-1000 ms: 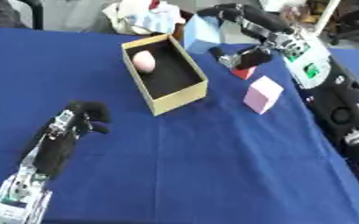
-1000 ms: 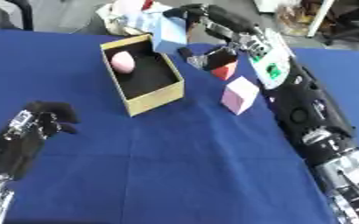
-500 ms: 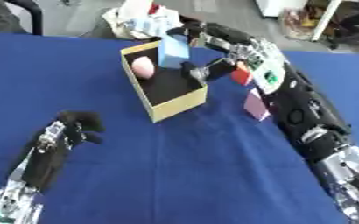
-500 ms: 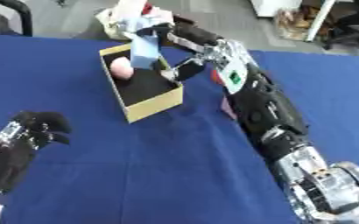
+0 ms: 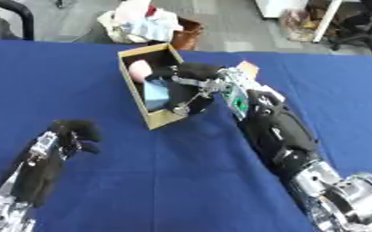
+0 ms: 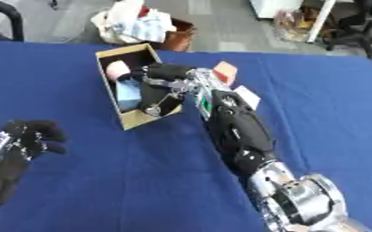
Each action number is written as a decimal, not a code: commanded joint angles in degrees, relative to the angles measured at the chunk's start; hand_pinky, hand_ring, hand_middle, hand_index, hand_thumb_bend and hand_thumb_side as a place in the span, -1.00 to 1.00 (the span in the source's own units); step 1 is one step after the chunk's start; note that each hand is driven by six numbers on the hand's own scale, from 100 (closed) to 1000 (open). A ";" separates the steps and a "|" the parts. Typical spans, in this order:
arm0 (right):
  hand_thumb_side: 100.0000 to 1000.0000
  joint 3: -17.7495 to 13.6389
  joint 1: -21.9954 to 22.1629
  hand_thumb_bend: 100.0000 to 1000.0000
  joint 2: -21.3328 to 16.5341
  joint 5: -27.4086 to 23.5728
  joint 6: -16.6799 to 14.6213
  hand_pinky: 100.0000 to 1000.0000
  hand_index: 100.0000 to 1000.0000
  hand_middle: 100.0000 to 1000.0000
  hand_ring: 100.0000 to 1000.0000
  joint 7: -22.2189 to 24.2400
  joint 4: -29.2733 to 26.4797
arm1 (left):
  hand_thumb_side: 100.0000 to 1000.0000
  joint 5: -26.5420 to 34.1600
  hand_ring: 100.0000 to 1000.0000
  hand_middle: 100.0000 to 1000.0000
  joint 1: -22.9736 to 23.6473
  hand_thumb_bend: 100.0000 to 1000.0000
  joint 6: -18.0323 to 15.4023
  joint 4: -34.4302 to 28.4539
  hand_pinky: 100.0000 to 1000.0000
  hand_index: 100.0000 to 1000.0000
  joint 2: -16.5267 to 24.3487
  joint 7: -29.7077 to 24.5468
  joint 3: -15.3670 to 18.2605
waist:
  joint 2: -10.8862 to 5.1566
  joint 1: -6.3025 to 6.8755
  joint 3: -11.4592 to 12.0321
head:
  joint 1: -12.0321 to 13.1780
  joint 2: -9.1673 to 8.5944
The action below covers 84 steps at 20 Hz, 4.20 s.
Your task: Pick up objects on the table and place them in the box.
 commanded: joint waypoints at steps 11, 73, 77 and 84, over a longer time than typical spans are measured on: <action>0.11 1.16 -3.08 -1.00 -1.17 -2.90 -4.49 0.76 1.00 1.00 0.79 4.64 -3.00 | 0.84 0.03 0.33 0.21 -0.40 -1.00 -0.17 -1.22 0.20 0.45 0.04 -0.18 0.02 | -0.45 0.92 -0.32 | -0.78 -0.96; 0.30 9.56 9.09 -1.00 -27.25 -27.83 -4.49 0.82 1.00 1.00 1.00 26.53 -6.78 | 0.87 -1.17 0.34 0.21 1.32 -1.00 -0.62 -0.82 0.20 0.46 1.77 1.65 2.00 | -0.68 -0.59 -4.54 | 2.58 0.90; 0.33 9.36 8.52 -1.00 -26.26 -27.25 -4.49 0.82 1.00 1.00 1.00 26.41 -6.18 | 0.87 -1.14 0.34 0.21 1.32 -1.00 -0.63 -0.82 0.20 0.46 1.73 1.57 1.95 | -0.71 -0.56 -4.48 | 2.44 0.96; 0.33 8.88 7.65 -1.00 -24.38 -23.08 -4.49 0.82 1.00 1.00 1.00 25.48 -3.60 | 0.87 -1.04 0.34 0.21 1.27 -1.00 -0.63 -0.82 0.20 0.46 1.62 1.54 1.94 | -0.70 -0.54 -4.26 | 2.36 1.13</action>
